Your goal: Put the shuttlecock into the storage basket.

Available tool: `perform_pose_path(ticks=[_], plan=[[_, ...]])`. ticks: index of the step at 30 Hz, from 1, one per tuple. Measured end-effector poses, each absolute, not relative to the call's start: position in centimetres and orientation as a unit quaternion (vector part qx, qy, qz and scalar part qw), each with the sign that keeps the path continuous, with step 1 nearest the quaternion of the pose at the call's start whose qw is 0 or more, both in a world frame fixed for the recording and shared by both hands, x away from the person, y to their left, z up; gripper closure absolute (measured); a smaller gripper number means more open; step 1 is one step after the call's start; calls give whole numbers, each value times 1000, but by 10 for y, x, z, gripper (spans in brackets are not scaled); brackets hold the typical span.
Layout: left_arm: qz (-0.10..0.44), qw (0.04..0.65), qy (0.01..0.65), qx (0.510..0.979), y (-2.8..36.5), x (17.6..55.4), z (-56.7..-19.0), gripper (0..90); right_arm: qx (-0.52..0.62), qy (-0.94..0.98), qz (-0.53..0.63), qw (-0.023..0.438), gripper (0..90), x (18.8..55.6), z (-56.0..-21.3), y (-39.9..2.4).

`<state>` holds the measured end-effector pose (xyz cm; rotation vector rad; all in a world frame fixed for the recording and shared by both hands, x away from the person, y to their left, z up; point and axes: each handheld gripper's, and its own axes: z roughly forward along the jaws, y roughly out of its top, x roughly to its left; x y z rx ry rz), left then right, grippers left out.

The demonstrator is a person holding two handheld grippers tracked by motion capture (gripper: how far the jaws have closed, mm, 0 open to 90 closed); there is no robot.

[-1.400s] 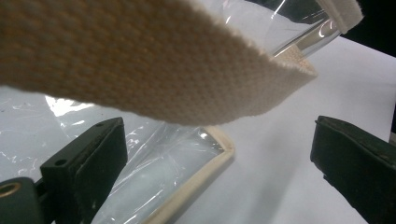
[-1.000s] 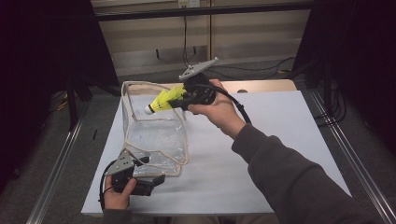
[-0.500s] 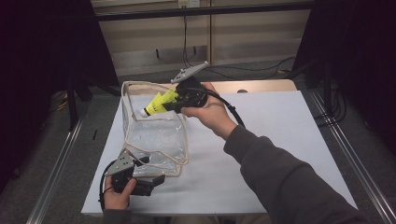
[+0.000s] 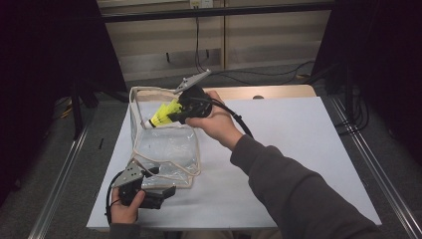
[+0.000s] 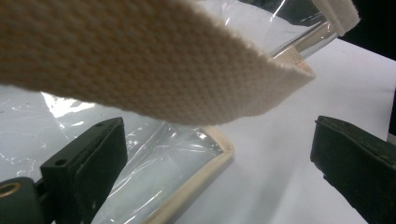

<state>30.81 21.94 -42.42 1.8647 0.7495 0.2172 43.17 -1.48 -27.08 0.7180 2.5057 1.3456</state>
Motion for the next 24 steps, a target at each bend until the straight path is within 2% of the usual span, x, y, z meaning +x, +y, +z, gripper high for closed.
perform_pose_path(ticks=[24], plan=[[82,536,309,781,220,308,-425,38,242,858,443,95,781,431,-289,14]])
